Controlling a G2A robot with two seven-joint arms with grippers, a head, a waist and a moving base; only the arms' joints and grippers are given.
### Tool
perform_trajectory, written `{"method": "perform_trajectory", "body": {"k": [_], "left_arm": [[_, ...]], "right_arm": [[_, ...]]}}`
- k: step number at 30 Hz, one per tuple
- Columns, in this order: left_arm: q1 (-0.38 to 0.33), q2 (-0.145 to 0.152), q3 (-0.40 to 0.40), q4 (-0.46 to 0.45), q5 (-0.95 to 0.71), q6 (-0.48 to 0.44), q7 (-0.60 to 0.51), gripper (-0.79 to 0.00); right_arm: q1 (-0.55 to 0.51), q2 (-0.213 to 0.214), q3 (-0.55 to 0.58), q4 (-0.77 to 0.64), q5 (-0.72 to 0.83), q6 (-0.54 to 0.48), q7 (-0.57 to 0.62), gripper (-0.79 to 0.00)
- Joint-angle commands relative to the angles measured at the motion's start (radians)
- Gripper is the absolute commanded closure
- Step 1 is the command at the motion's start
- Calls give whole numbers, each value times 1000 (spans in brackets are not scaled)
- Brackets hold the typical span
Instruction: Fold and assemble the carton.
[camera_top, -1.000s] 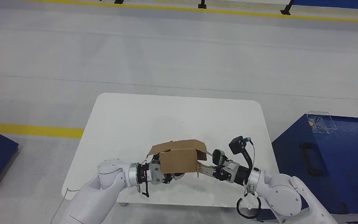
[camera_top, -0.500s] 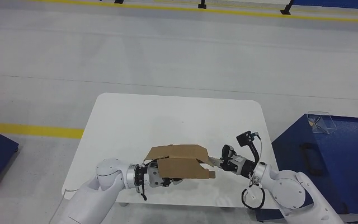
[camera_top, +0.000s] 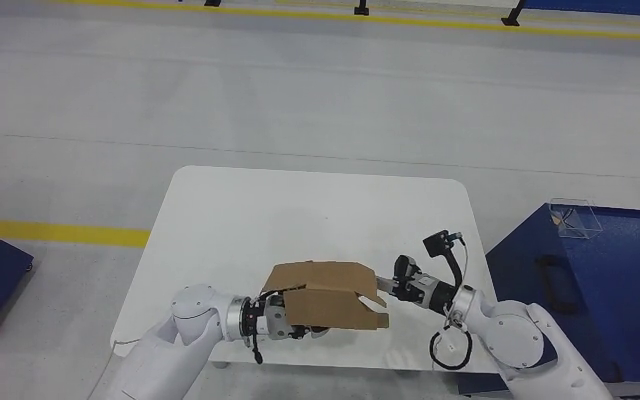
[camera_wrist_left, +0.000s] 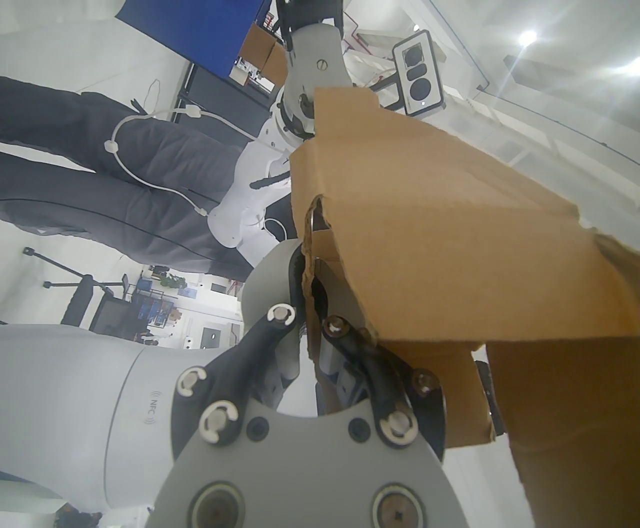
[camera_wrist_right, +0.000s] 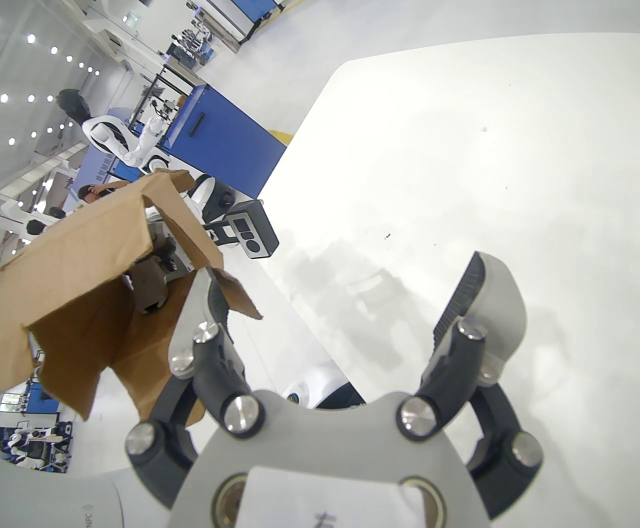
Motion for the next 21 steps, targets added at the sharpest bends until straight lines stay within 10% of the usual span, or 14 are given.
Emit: {"method": "perform_trajectory", "body": {"k": [1, 8, 21], "left_arm": [[2, 0, -1, 1, -3, 0, 8, 0], [-10, -8, 0, 13, -125, 166, 107, 0], [2, -6, 35, 0, -89, 186, 99, 0]], "right_arm": [[-22, 4, 44, -14, 26, -17, 5, -785], [-142, 13, 184, -127, 54, -79, -18, -785], [-159, 2, 134, -161, -51, -16, -45, -785]]}}
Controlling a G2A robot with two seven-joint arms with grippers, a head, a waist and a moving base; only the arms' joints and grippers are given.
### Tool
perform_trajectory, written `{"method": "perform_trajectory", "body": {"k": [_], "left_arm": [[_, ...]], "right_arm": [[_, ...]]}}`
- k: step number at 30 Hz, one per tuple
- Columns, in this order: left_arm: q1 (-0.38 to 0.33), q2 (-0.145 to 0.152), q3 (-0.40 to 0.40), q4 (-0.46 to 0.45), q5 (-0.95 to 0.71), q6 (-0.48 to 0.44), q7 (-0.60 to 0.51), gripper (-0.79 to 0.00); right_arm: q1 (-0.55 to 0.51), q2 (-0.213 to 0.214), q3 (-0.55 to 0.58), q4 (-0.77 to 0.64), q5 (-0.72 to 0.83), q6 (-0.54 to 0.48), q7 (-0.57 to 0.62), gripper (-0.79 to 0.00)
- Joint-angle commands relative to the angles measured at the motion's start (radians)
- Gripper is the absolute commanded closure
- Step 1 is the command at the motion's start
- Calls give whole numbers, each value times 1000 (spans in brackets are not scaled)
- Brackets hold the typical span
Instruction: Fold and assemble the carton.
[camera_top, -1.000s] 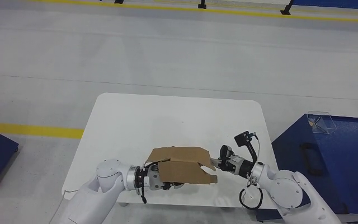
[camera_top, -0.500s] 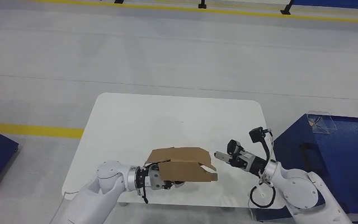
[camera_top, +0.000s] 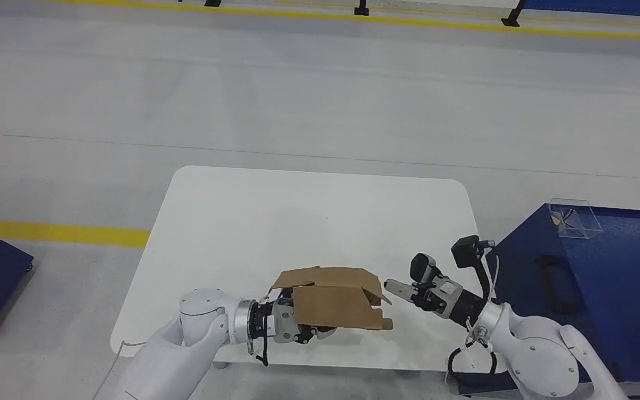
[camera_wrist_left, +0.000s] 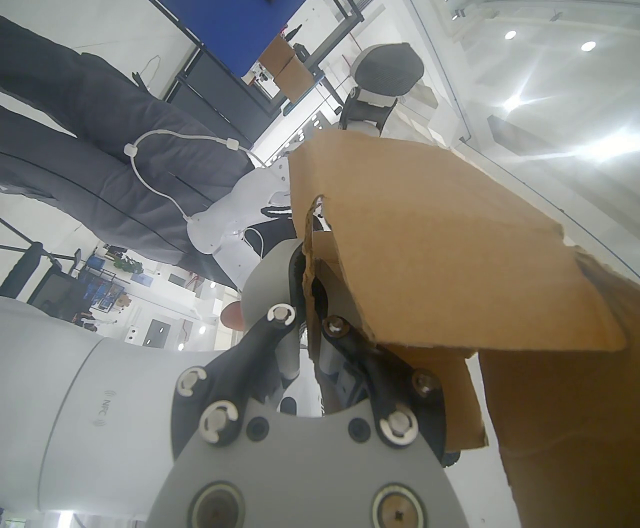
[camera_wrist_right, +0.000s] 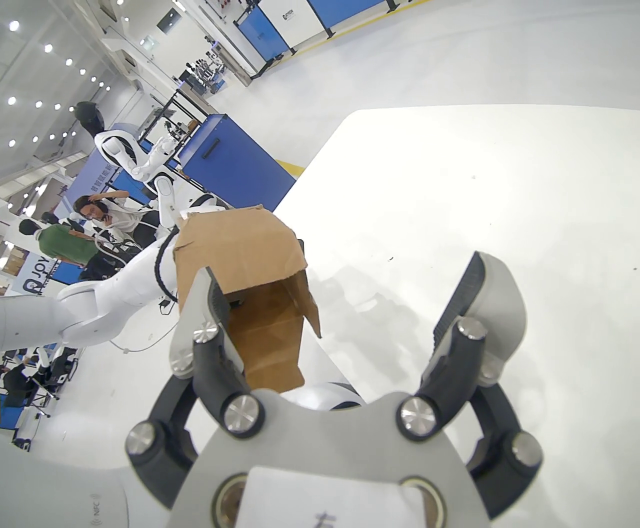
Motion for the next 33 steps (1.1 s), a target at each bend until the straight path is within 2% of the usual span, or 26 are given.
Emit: {"method": "perform_trajectory", "body": {"k": [1, 9, 14, 24, 33], "left_arm": [[2, 1, 4, -2, 0, 7, -5, 0], [12, 4, 12, -18, 9, 9, -12, 0], [10, 4, 17, -13, 8, 4, -13, 0], [9, 8, 5, -7, 2, -35, -35, 0], [14, 11, -33, 2, -34, -74, -24, 0]], "right_arm": [[18, -2, -25, 11, -13, 7, 20, -785], [88, -17, -158, 50, -89, 37, 26, -785], [116, -24, -191, 67, -98, 42, 21, -785], [103, -25, -147, 87, -51, 6, 27, -785], [71, -19, -100, 93, 12, -50, 110, -785]]}}
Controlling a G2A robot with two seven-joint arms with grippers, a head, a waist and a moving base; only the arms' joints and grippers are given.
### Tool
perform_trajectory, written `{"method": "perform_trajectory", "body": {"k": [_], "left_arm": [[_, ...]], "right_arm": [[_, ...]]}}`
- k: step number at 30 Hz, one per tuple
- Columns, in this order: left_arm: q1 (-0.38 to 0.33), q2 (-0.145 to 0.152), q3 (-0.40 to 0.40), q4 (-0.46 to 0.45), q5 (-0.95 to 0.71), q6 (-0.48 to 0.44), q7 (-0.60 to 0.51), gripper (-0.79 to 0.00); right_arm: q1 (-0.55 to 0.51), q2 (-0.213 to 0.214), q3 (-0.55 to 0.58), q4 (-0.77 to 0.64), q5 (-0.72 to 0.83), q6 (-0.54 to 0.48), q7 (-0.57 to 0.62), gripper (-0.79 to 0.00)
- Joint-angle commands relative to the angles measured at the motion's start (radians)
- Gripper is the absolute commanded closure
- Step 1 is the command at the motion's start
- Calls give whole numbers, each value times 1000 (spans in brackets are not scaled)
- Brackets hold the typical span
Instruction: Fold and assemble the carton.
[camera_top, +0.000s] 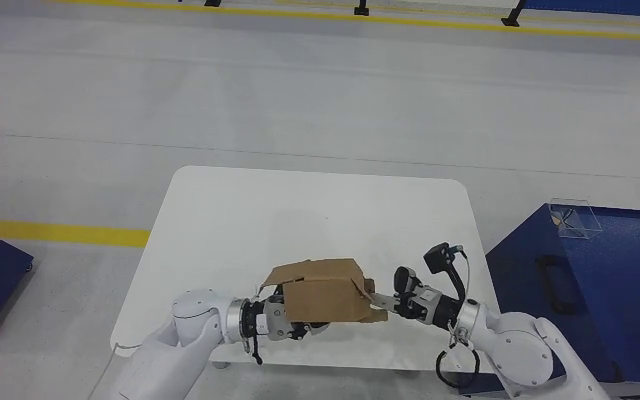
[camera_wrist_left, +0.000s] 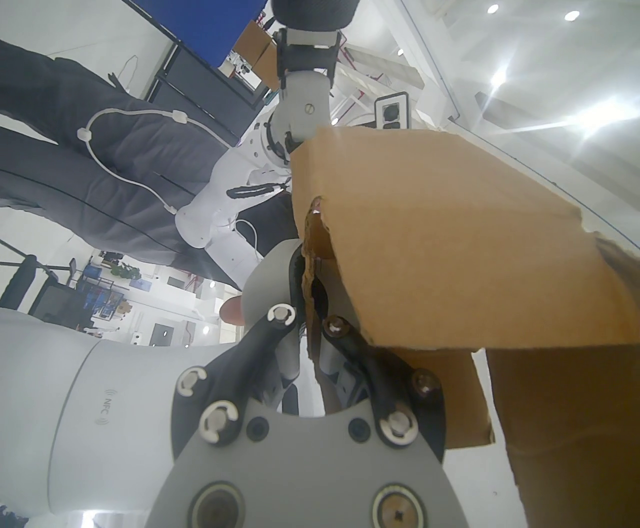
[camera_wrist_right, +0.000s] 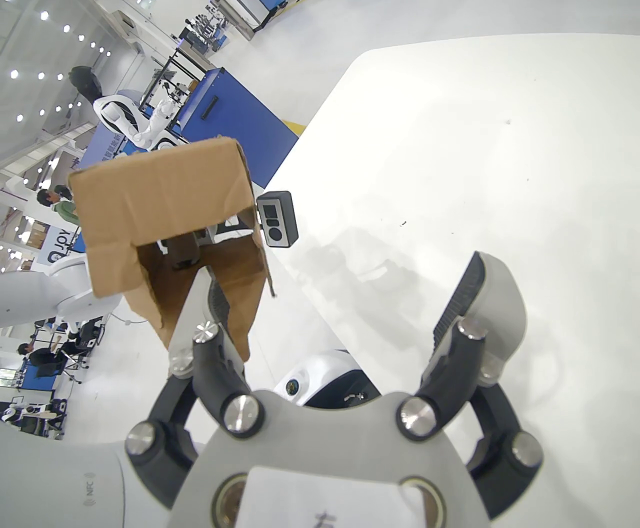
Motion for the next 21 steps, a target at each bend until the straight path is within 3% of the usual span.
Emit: {"method": "perform_trajectory", "body": {"k": [1, 21], "left_arm": [[-1, 0, -1, 2, -1, 0, 10, 0], [-30, -12, 18, 36, -34, 26, 88, 0]], "right_arm": [[-2, 0, -1, -5, 15, -12, 15, -785], [-15, -3, 7, -42, 31, -46, 22, -785]]}}
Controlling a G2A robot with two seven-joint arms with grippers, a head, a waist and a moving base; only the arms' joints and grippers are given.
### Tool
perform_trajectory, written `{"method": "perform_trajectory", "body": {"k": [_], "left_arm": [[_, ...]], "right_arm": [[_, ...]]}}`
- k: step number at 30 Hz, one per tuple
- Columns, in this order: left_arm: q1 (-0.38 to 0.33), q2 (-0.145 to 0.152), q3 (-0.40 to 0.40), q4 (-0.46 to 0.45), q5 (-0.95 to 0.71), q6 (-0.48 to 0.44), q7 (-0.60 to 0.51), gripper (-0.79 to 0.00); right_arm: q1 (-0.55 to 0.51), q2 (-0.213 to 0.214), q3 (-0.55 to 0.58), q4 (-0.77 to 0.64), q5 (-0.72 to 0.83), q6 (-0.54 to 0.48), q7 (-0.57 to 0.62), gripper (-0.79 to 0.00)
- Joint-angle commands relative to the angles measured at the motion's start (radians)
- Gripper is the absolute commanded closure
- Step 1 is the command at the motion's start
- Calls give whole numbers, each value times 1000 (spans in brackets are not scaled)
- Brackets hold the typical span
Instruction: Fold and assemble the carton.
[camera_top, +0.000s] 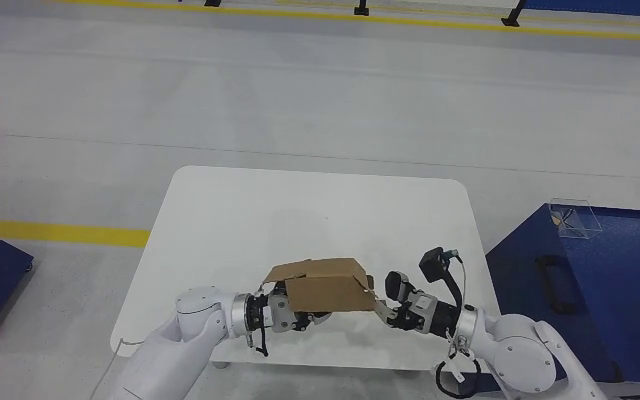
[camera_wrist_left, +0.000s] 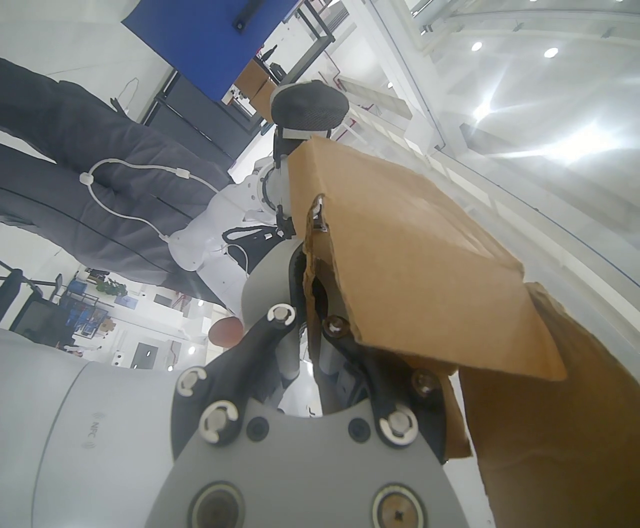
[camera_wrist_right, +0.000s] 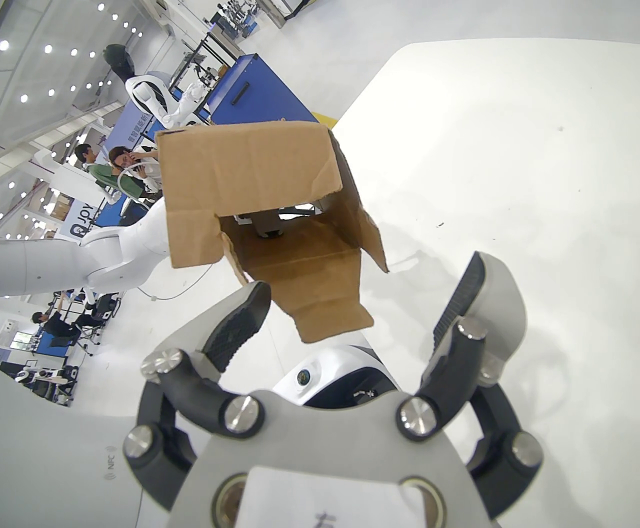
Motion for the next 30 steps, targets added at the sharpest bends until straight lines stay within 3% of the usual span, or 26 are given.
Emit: {"method": "perform_trajectory", "body": {"k": [1, 10, 16, 23, 30], "left_arm": [[-3, 0, -2, 4, -5, 3, 3, 0], [0, 1, 12, -10, 4, 18, -69, 0], [0, 2, 12, -6, 6, 18, -59, 0], [1, 0, 18, -3, 6, 10, -50, 0], [7, 0, 23, -15, 14, 1, -50, 0]], "right_arm": [[0, 1, 10, 7, 9, -1, 8, -785], [11, -1, 35, 50, 31, 27, 0, -785], [26, -4, 3, 54, 18, 25, 11, -785], [-2, -7, 44, 46, 2, 52, -79, -785], [-3, -11, 36, 28, -5, 76, -85, -785]]}}
